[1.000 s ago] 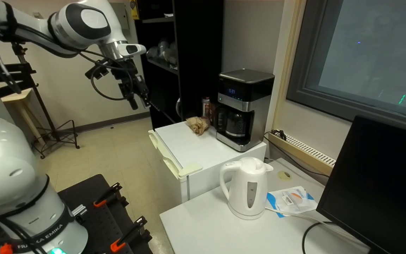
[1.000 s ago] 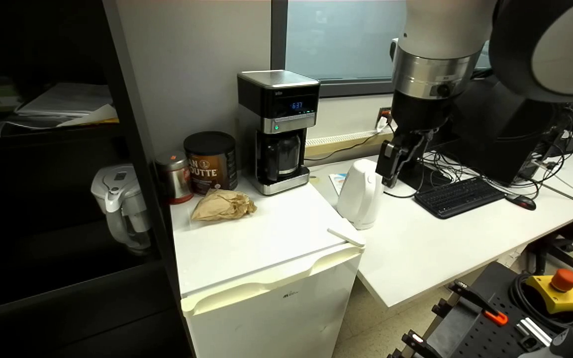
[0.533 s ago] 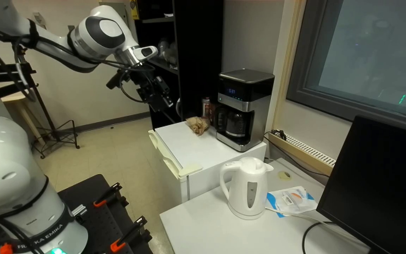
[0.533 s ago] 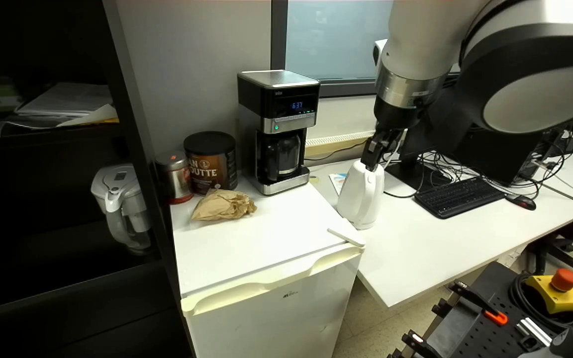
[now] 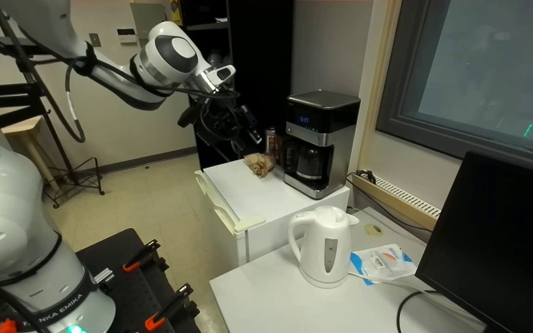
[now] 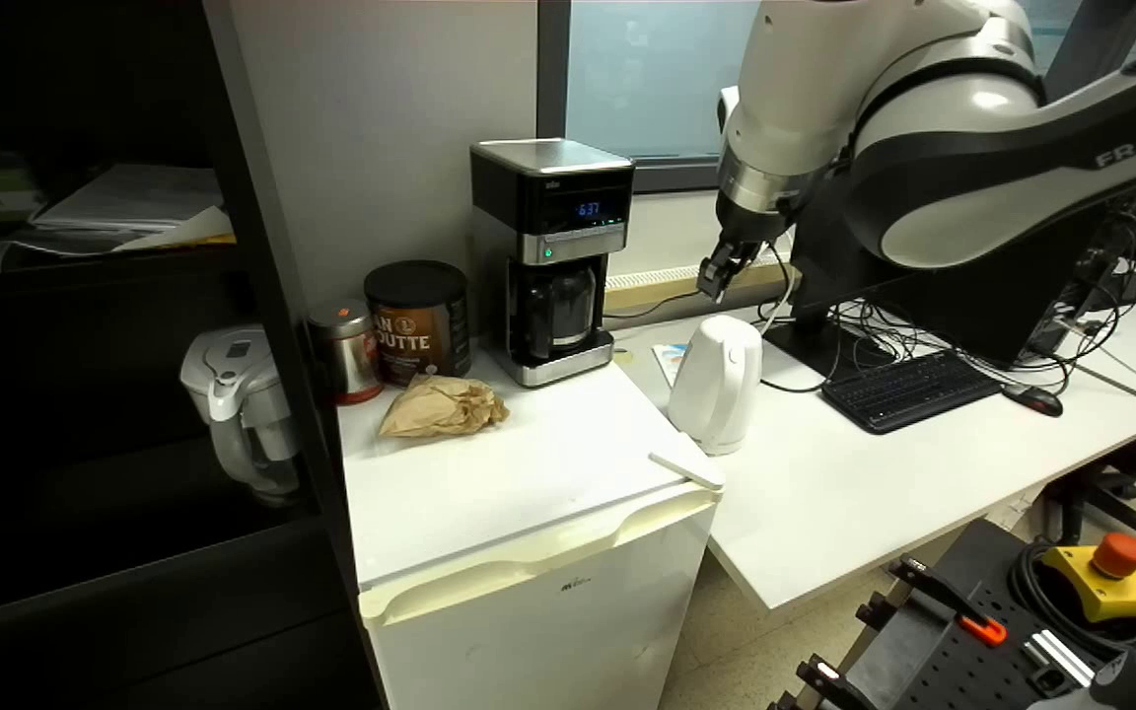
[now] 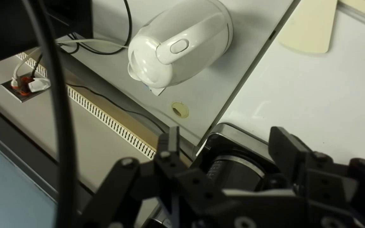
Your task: Press the button on the coffee machine
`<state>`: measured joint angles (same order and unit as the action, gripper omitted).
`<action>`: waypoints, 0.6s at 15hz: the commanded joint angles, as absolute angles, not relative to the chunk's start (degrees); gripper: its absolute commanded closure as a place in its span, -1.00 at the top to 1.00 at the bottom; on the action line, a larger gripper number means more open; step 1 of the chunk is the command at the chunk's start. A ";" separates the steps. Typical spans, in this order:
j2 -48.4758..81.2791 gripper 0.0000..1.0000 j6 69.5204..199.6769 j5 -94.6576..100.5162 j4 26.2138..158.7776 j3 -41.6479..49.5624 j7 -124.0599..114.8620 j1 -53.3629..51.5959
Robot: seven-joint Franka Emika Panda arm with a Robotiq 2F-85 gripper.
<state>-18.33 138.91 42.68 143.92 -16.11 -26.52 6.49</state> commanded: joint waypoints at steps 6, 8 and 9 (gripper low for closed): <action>-3.54 -0.87 147.84 57.77 132.79 -8.90 -34.55 5.19; -1.12 -1.00 150.78 60.69 130.97 -9.89 -36.55 6.97; 0.00 -1.00 152.18 62.30 129.96 -9.65 -37.81 6.97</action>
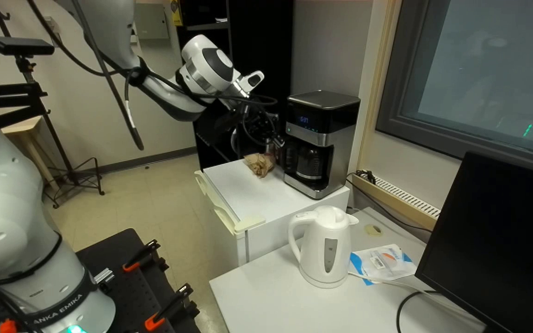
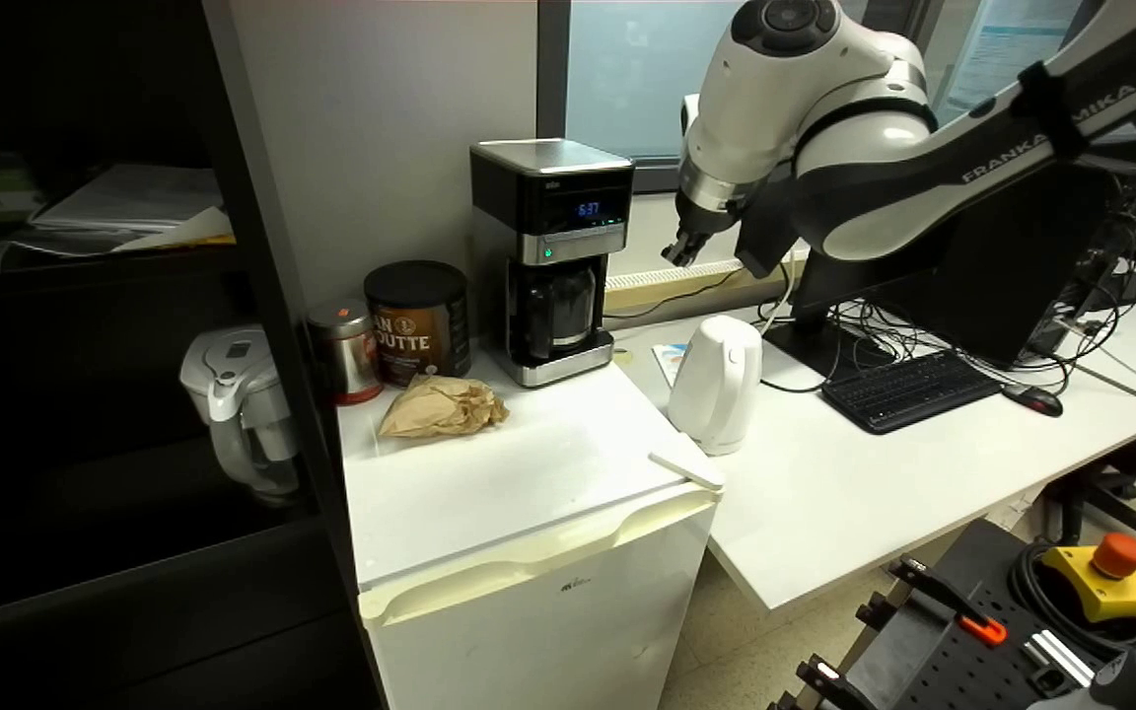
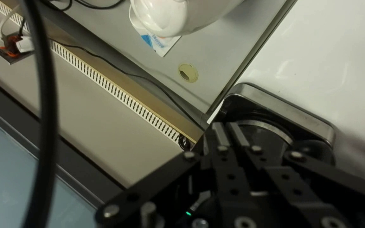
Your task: Press the button on the coffee machine
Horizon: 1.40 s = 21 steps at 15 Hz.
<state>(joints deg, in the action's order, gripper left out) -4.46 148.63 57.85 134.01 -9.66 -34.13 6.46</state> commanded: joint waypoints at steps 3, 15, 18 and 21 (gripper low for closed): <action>3.08 -1.00 155.31 67.24 127.00 -9.48 -41.93 7.21; 13.20 -1.00 155.82 86.15 115.63 -7.89 -59.23 7.20; 14.72 -1.00 155.77 88.95 113.98 -7.49 -62.05 7.25; 16.06 -1.00 155.79 90.84 112.53 -7.30 -64.36 7.26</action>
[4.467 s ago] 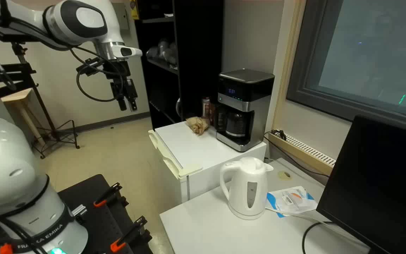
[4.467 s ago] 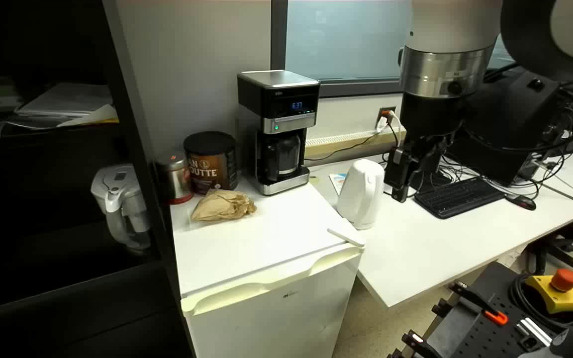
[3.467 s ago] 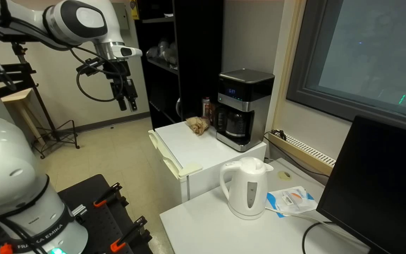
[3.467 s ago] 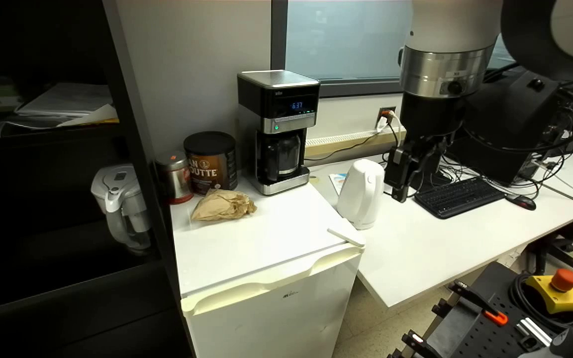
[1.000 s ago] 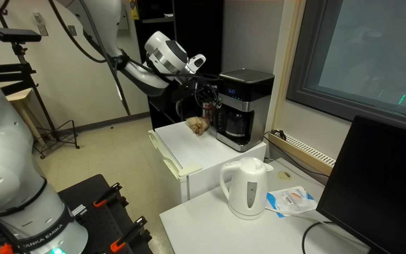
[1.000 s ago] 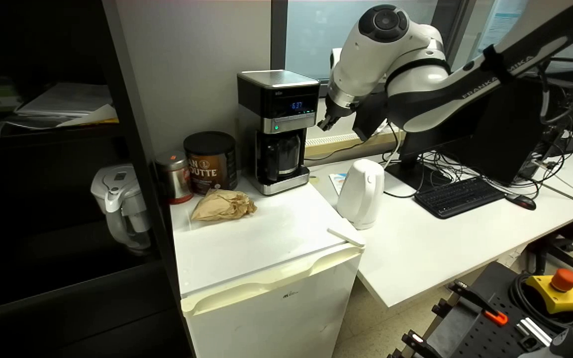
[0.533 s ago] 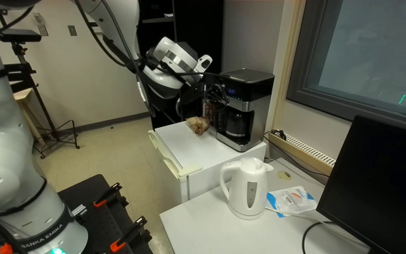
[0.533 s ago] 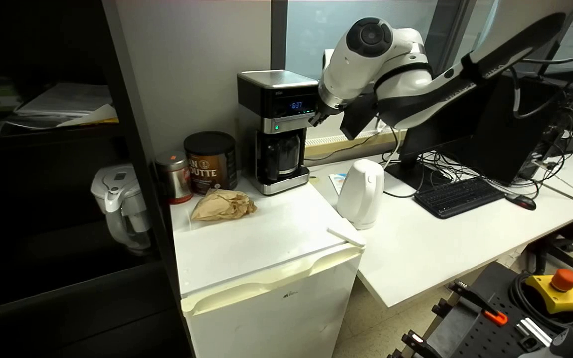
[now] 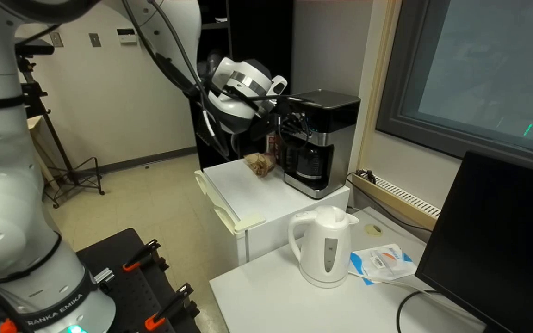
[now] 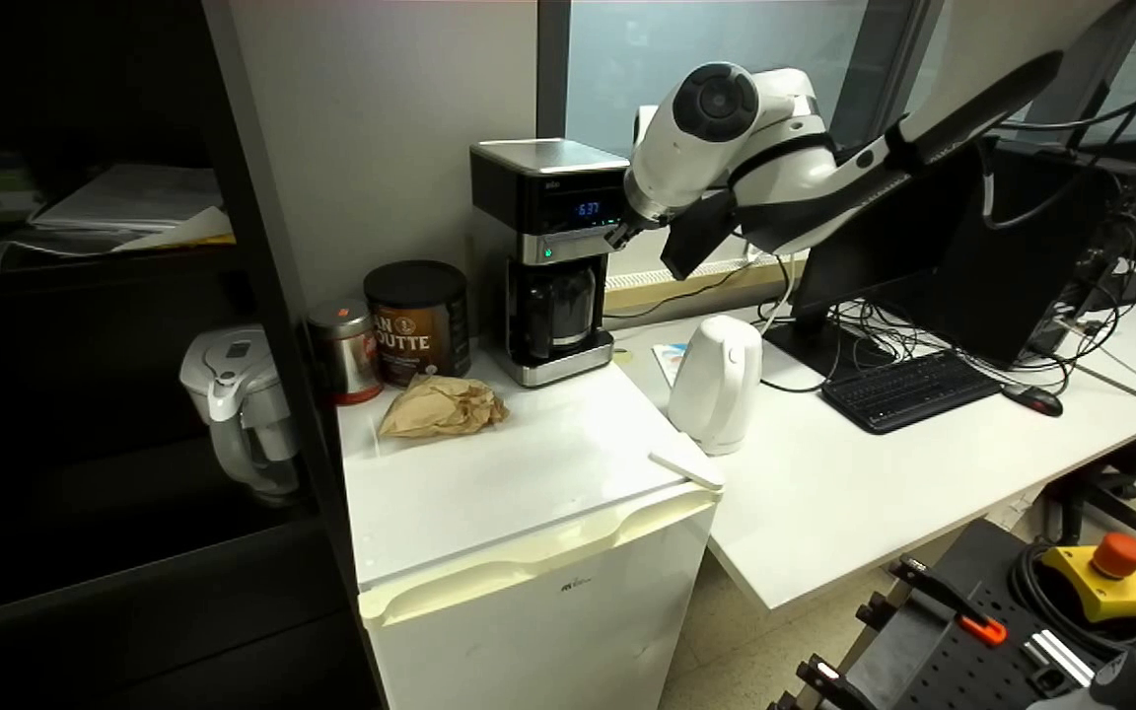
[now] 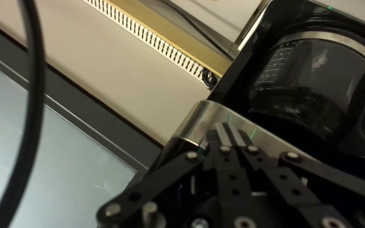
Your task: Press the button on the coffee machine
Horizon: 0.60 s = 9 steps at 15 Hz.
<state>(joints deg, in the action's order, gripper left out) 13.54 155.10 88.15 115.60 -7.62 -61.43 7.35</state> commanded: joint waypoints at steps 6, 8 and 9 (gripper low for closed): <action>18.82 -1.00 156.21 93.07 109.77 -7.21 -68.37 7.35; 19.30 -1.00 156.54 93.88 109.39 -7.16 -69.97 7.43; 19.45 -1.00 156.75 94.49 109.17 -7.15 -71.06 7.46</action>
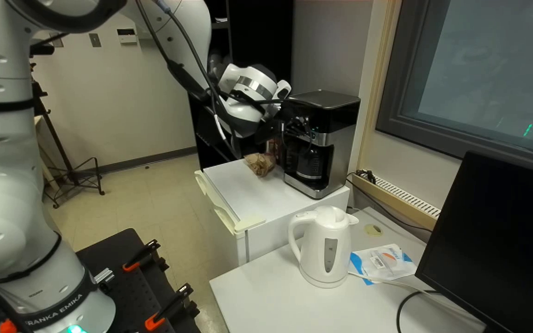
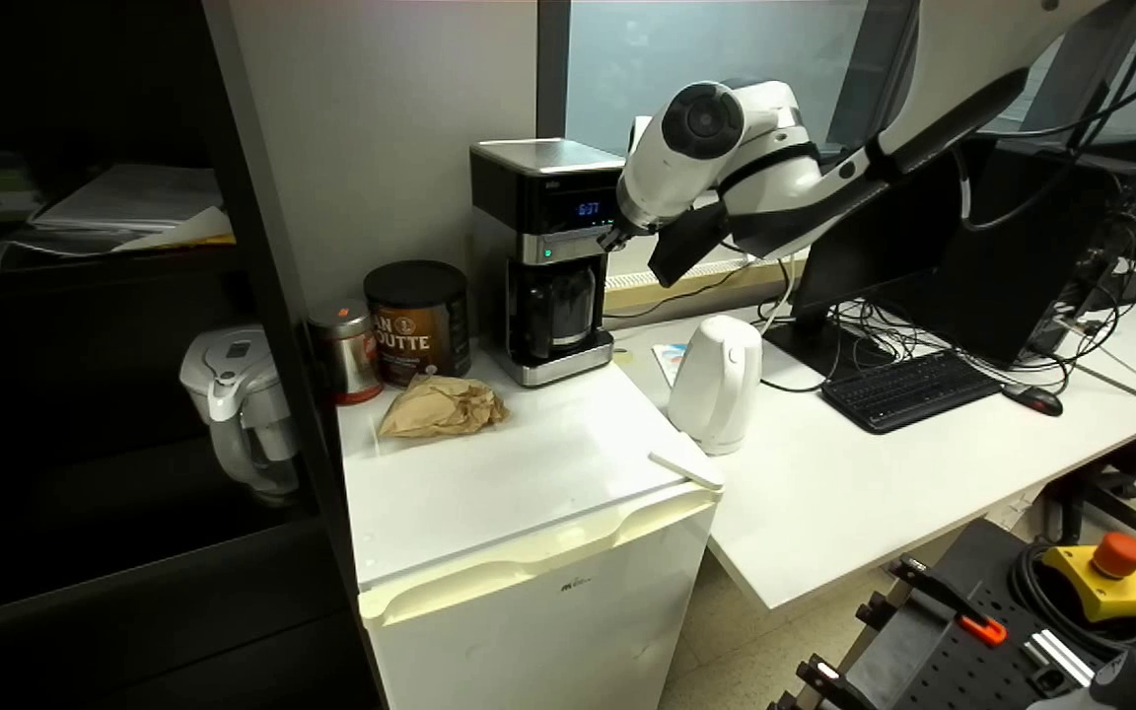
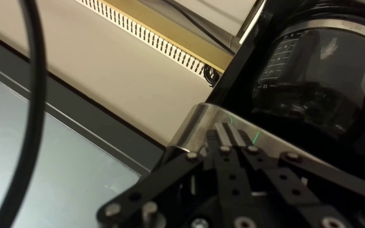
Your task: Press the button on the coffee machine
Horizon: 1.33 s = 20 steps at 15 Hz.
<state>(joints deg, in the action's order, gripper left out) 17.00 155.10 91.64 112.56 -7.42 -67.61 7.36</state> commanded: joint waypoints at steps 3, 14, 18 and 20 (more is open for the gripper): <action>19.39 -1.00 157.18 96.17 109.00 -7.20 -73.91 7.61; 6.58 -1.00 171.04 80.52 126.91 -8.49 -58.90 11.08; -0.88 -1.00 173.60 76.30 134.82 -8.57 -54.68 10.89; -5.35 -1.00 174.61 74.80 139.22 -8.53 -53.47 10.48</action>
